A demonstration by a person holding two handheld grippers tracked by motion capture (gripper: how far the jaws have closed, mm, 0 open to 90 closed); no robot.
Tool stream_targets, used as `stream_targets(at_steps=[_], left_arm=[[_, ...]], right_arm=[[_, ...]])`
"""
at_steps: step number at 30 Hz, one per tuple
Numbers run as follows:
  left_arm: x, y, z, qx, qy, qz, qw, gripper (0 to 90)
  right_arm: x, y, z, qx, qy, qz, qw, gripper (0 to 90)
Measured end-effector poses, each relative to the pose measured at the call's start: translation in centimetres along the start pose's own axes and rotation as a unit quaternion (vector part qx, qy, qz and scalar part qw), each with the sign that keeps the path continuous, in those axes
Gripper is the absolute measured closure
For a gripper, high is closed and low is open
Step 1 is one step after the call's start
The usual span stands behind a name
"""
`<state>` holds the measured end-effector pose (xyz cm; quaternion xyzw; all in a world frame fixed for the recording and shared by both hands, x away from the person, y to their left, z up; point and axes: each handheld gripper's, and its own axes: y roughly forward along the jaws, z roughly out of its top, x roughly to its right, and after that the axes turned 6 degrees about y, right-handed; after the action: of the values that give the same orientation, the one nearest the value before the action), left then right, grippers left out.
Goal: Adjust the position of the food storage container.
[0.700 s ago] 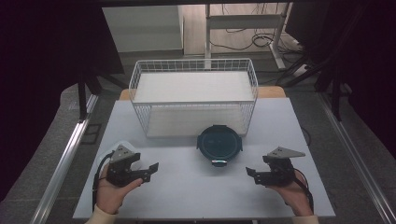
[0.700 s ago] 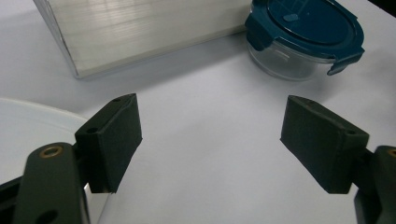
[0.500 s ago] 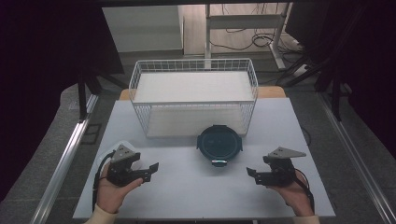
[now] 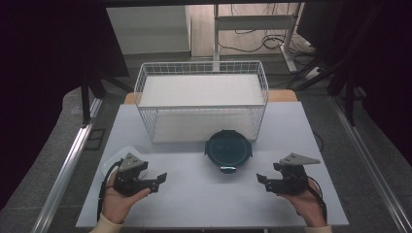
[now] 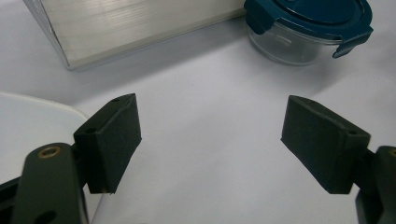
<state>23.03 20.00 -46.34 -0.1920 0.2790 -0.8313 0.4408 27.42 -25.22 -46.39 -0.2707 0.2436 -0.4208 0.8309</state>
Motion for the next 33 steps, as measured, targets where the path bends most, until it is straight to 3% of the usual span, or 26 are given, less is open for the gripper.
stream_targets(at_steps=[1, 5, 22, 33], left_arm=[[-0.1, 0.0, 0.0, 0.000, 0.001, 0.001, 1.0000, 18.9], [-0.2, -0.2, -0.2, 0.001, -0.003, 0.003, 1.0000, 18.9], [-0.2, -0.4, -0.3, 0.001, -0.003, 0.009, 1.0000, 19.2], [-0.3, -0.9, -0.5, 0.008, -0.006, 0.007, 0.9999, 19.1]], right_arm=[[-0.1, 0.0, 0.1, -0.002, -0.009, 0.007, 0.9999, 22.4], [-0.3, 0.2, 0.4, -0.009, -0.008, 0.012, 0.9999, 23.0], [-0.9, 0.7, 1.1, -0.012, -0.009, 0.011, 0.9998, 31.0], [-1.3, 0.3, 3.4, -0.017, -0.027, 0.018, 0.9993, 37.7]])
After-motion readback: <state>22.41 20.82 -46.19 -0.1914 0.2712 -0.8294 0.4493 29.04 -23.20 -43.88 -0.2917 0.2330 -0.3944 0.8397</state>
